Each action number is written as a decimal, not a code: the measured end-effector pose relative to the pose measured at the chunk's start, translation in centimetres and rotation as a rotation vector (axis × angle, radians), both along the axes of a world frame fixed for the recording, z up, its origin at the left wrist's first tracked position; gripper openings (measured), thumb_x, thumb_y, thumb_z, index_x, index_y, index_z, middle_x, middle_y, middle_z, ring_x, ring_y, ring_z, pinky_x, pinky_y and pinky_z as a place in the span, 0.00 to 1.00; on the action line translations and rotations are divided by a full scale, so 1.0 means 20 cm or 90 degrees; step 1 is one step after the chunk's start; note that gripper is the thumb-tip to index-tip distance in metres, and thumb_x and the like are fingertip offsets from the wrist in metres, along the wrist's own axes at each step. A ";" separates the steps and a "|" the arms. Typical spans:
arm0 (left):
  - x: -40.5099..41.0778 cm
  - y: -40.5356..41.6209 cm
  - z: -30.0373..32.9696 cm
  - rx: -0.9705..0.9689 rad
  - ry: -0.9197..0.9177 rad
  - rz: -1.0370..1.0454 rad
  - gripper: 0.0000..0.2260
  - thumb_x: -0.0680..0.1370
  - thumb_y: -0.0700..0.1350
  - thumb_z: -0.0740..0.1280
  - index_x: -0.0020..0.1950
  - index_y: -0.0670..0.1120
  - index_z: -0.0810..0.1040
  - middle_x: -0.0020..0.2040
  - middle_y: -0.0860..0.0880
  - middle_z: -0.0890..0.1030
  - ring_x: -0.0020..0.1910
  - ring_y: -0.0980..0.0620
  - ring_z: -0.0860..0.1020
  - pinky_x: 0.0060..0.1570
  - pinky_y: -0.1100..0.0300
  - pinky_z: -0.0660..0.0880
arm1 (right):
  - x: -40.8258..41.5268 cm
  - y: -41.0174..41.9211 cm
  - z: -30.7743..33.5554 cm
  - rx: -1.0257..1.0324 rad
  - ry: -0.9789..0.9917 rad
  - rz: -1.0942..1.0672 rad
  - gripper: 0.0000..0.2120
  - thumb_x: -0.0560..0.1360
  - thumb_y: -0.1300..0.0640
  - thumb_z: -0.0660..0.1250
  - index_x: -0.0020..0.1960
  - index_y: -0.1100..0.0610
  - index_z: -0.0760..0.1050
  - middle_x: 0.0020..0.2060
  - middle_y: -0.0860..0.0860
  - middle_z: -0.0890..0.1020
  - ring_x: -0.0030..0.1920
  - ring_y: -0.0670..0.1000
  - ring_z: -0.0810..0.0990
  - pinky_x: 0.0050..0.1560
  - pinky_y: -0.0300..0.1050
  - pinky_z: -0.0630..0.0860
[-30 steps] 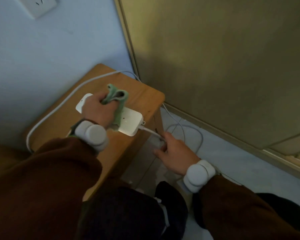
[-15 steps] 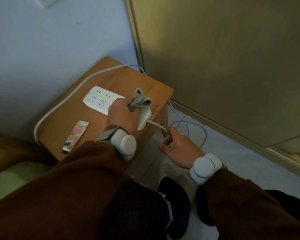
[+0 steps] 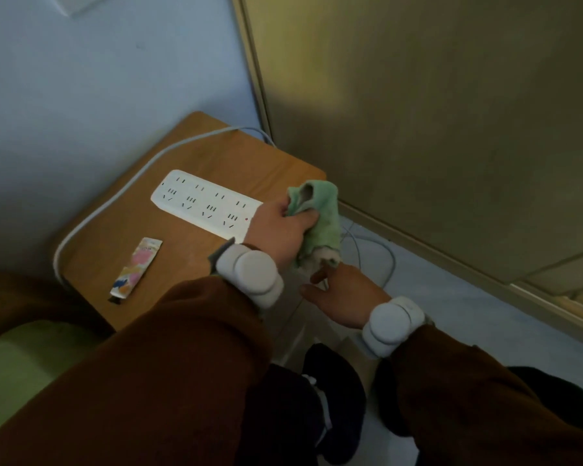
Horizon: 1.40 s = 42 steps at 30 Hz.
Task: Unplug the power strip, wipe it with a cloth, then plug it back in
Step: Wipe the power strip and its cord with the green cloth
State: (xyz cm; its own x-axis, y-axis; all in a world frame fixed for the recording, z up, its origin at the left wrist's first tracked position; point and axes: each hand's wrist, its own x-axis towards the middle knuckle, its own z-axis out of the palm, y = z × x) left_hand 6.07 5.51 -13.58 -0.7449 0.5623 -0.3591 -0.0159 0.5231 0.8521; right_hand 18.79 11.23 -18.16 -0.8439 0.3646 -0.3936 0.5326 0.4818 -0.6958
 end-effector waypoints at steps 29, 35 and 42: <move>-0.05 0.20 0.33 0.300 -0.387 -0.142 0.15 0.78 0.34 0.68 0.65 0.35 0.77 0.63 0.34 0.81 0.52 0.39 0.83 0.45 0.49 0.84 | -0.02 0.00 -0.08 -0.053 -0.023 -0.050 0.31 0.79 0.48 0.67 0.76 0.53 0.57 0.52 0.53 0.84 0.50 0.52 0.82 0.52 0.48 0.77; -0.03 0.32 0.08 -0.023 -0.056 -0.165 0.09 0.75 0.47 0.76 0.52 0.44 0.84 0.48 0.45 0.86 0.45 0.46 0.84 0.51 0.51 0.82 | -0.02 0.02 -0.09 -0.060 -0.038 -0.037 0.32 0.78 0.45 0.66 0.76 0.51 0.56 0.57 0.53 0.81 0.53 0.54 0.82 0.58 0.54 0.78; -0.04 0.28 0.06 -0.259 0.327 -0.275 0.18 0.74 0.58 0.73 0.41 0.43 0.83 0.36 0.48 0.78 0.38 0.51 0.75 0.44 0.51 0.75 | -0.02 0.01 -0.08 -0.041 -0.034 -0.023 0.35 0.78 0.43 0.66 0.78 0.55 0.56 0.67 0.56 0.76 0.65 0.57 0.76 0.64 0.52 0.74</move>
State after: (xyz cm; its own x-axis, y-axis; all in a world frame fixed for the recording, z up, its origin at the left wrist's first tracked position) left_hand 5.23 11.18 -12.39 -0.6186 0.7384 -0.2685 0.6047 0.6656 0.4374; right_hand 18.43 11.38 -19.84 -0.8080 0.3667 -0.4612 0.5859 0.4175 -0.6945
